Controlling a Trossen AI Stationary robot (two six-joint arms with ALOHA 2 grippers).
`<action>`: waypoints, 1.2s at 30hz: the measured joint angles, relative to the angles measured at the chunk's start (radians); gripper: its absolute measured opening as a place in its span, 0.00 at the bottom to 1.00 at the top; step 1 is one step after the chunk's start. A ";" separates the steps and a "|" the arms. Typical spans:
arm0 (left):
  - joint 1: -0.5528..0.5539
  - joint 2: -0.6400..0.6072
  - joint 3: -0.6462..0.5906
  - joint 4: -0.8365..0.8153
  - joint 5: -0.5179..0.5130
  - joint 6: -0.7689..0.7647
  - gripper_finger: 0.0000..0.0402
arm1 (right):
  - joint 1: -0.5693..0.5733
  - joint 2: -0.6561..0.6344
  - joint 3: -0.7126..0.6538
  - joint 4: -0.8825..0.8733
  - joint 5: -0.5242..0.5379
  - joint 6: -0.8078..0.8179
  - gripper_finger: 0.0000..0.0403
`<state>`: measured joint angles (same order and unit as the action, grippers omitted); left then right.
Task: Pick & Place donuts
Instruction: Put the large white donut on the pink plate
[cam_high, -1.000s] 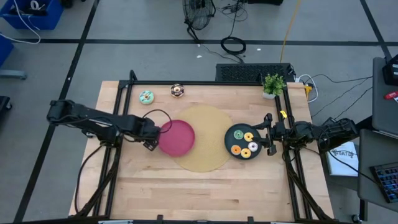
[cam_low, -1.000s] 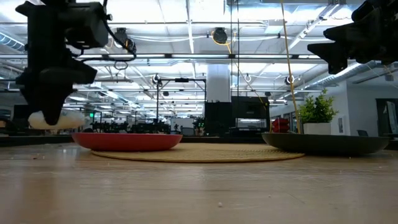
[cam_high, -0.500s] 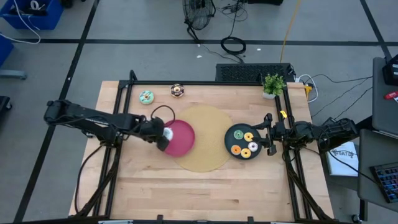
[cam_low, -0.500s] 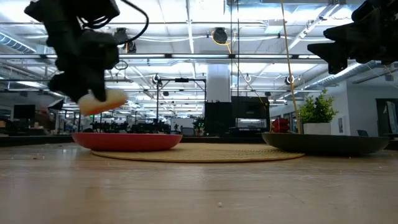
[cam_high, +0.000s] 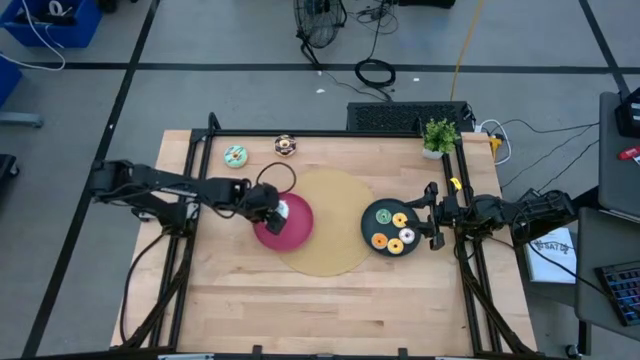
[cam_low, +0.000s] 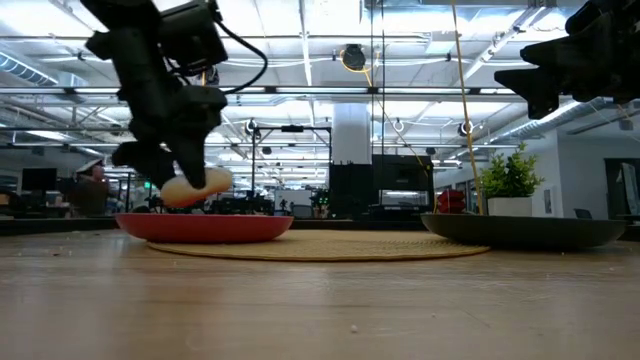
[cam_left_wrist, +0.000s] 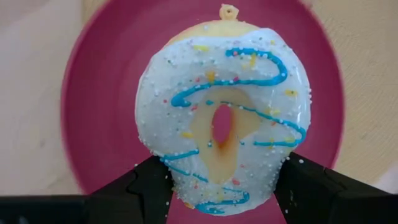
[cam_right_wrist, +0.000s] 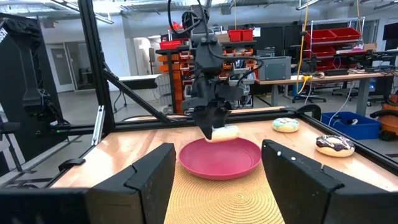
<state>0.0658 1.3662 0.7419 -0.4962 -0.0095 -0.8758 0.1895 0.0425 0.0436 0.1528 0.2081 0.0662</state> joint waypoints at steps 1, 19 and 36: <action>0.005 0.014 0.015 0.002 0.000 0.022 0.60 | 0.000 0.000 0.000 0.000 0.000 0.000 0.56; -0.090 0.203 0.196 -0.096 0.022 0.243 0.60 | 0.000 0.000 0.000 -0.002 0.000 0.000 0.56; -0.200 0.232 0.195 -0.258 0.001 0.070 0.60 | 0.000 0.000 0.000 -0.002 0.000 0.000 0.56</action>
<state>-0.1346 1.5982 0.9371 -0.7541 -0.0086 -0.8055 0.1896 0.0425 0.0436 0.1505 0.2081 0.0663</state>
